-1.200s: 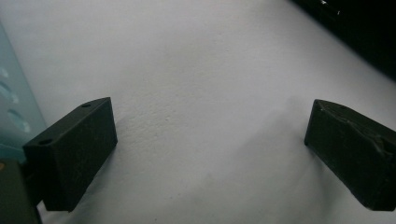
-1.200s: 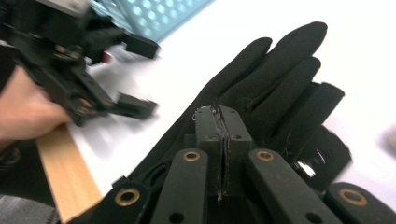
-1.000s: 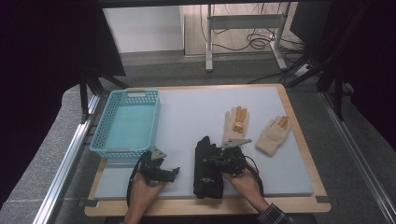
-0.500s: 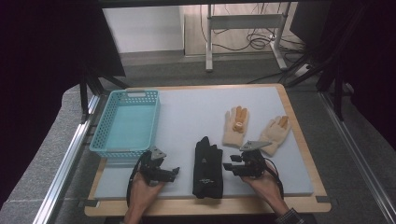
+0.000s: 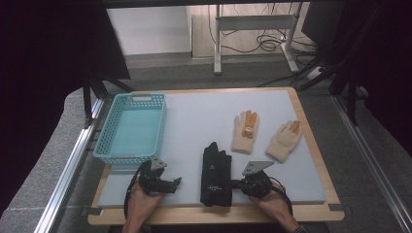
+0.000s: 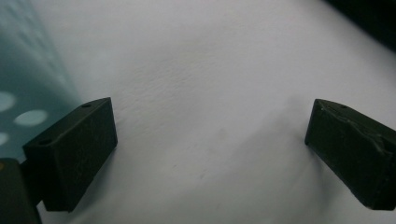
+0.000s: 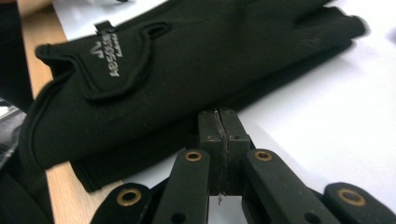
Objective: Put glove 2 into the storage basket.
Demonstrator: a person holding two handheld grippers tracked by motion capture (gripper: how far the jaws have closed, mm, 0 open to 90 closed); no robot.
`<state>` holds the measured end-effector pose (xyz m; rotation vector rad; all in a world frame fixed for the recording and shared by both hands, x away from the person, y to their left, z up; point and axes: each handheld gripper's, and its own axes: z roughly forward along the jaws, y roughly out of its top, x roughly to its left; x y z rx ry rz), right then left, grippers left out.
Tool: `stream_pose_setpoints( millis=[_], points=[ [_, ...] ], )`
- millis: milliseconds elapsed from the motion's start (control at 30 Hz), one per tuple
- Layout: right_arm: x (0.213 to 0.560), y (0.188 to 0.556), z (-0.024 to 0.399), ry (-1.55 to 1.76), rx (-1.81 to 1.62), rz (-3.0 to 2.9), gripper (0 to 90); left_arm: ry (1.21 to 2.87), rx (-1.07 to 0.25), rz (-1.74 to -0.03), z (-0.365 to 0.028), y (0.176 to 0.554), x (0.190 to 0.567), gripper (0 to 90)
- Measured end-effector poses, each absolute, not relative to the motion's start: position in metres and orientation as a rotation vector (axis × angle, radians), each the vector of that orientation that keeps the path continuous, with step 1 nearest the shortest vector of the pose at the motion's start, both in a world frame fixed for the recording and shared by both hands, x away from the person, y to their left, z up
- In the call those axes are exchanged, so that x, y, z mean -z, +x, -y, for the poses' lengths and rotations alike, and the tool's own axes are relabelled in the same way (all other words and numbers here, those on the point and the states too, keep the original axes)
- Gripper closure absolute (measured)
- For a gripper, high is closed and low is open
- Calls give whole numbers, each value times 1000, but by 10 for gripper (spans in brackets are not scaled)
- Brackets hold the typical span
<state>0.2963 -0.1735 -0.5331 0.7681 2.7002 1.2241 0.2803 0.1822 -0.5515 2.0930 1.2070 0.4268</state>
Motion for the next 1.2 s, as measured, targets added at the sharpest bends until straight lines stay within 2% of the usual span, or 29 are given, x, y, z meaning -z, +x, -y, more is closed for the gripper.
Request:
stream_pose_setpoints(
  millis=[267, 733, 1000, 1200],
  points=[
    [536, 299, 149, 759, -1251, -2703, 881, 2092, -432, -1202, -199, 279, 554, 5],
    [538, 316, 100, 733, -1213, -2658, 853, 2075, -438, -1217, -198, 278, 555, 2],
    [530, 314, 110, 731, -1207, -2640, 788, 2065, -442, -1221, -198, 278, 556, 2],
    [518, 317, 139, 776, -1189, -2578, 665, 2065, -442, -1221, -198, 278, 556, 1]
  ],
)
